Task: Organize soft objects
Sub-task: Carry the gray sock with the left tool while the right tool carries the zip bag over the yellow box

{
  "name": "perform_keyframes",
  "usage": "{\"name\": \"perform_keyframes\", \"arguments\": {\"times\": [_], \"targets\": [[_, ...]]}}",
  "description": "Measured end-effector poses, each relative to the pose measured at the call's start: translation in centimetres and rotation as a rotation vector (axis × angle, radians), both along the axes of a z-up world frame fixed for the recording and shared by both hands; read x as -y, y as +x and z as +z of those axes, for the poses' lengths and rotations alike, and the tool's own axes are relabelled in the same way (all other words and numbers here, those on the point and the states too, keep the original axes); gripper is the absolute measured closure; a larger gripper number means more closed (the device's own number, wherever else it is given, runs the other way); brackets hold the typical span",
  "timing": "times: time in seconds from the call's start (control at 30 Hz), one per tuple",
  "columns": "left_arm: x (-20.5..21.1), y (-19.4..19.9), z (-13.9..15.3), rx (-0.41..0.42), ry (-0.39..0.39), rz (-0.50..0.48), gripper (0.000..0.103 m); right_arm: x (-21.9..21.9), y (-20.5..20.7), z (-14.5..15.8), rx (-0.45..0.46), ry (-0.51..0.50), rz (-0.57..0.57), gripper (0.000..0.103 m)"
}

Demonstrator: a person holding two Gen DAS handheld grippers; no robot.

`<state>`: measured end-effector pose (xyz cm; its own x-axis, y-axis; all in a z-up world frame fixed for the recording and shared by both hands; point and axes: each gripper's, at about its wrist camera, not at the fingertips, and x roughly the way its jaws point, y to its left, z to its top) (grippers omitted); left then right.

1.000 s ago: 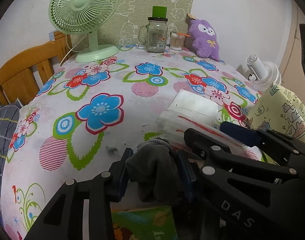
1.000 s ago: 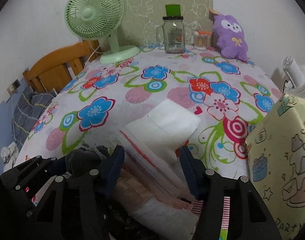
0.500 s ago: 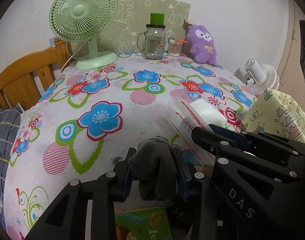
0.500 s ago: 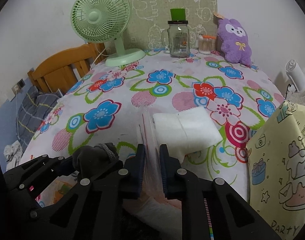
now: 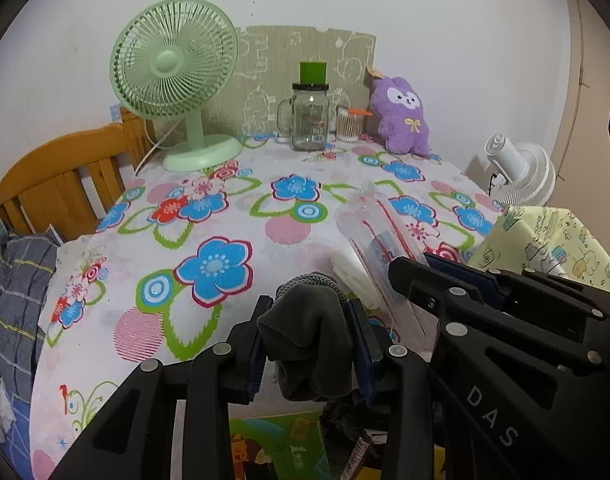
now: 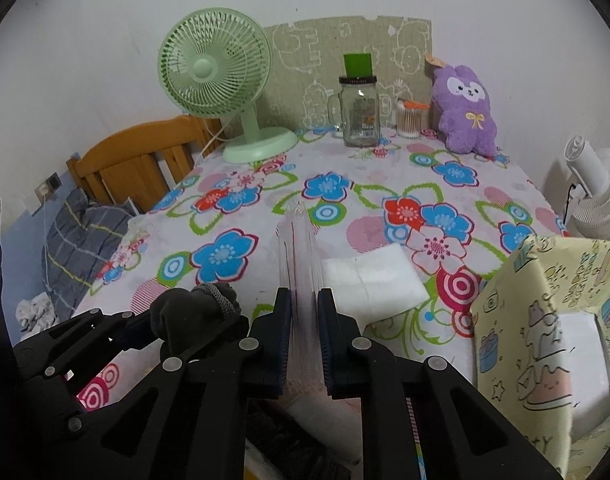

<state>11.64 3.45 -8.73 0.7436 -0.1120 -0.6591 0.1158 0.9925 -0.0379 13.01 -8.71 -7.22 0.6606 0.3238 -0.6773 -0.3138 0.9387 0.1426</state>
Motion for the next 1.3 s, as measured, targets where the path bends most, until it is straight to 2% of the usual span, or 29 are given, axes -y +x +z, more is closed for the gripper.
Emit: {"name": "perform_keyframes", "arguments": {"times": [0.67, 1.3], "targets": [[2.0, -2.5, 4.3, 0.096, 0.007, 0.006, 0.066, 2.3, -2.9, 5.0, 0.09, 0.001, -0.042, 0.087], [5.9, -4.8, 6.7, 0.144, 0.023, 0.007, 0.066, 6.6, -5.1, 7.8, 0.138, 0.018, -0.069, 0.087]]}}
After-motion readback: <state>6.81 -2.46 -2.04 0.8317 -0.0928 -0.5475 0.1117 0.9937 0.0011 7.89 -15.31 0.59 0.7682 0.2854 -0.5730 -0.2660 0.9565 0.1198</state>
